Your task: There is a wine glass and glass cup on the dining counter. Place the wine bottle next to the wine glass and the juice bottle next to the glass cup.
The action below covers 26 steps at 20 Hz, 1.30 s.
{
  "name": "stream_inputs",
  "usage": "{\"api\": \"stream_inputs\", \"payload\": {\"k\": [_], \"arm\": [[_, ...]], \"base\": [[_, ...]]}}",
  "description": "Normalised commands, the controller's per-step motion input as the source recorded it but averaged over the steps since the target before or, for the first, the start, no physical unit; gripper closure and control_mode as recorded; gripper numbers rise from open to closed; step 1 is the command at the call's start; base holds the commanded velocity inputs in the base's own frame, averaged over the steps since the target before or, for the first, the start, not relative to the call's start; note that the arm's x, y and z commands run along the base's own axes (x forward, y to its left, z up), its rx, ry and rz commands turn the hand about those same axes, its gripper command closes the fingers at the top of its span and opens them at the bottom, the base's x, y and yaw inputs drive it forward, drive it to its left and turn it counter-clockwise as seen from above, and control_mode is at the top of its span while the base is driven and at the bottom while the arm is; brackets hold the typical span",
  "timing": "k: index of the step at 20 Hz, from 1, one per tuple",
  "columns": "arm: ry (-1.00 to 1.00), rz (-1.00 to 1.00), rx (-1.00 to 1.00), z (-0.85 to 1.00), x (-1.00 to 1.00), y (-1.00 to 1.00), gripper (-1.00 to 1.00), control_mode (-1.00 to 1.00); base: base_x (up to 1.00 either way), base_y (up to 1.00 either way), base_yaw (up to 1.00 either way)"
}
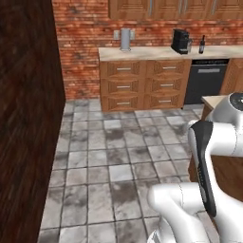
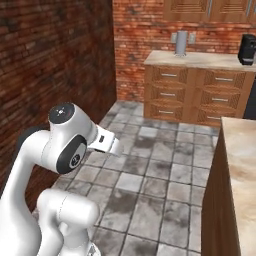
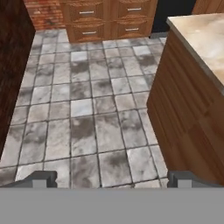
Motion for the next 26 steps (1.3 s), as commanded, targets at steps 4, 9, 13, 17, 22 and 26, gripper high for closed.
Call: {"api": "stream_inputs", "payload": {"k": [4,9,13,17,22,26], "arm": [[0.0,0.0,0.0,0.0,0.0,0.0,-1.0,1.0],[0.0,0.0,0.0,0.0,0.0,0.0,-1.0,1.0],[0.0,0.0,0.0,0.0,0.0,0.0,-1.0,1.0],[0.0,0.0,0.0,0.0,0.0,0.0,-1.0,1.0],[0.0,0.0,0.0,0.0,0.0,0.0,-1.0,1.0],[0.0,0.0,0.0,0.0,0.0,0.0,-1.0,1.0]], "base": [[0.77,0.0,-0.2],[0.83,0.0,-0.17],[0.85,0.0,-0.16],[0.84,0.01,-0.17],[0.83,0.04,-0.2],[0.85,0.04,-0.18]]}}
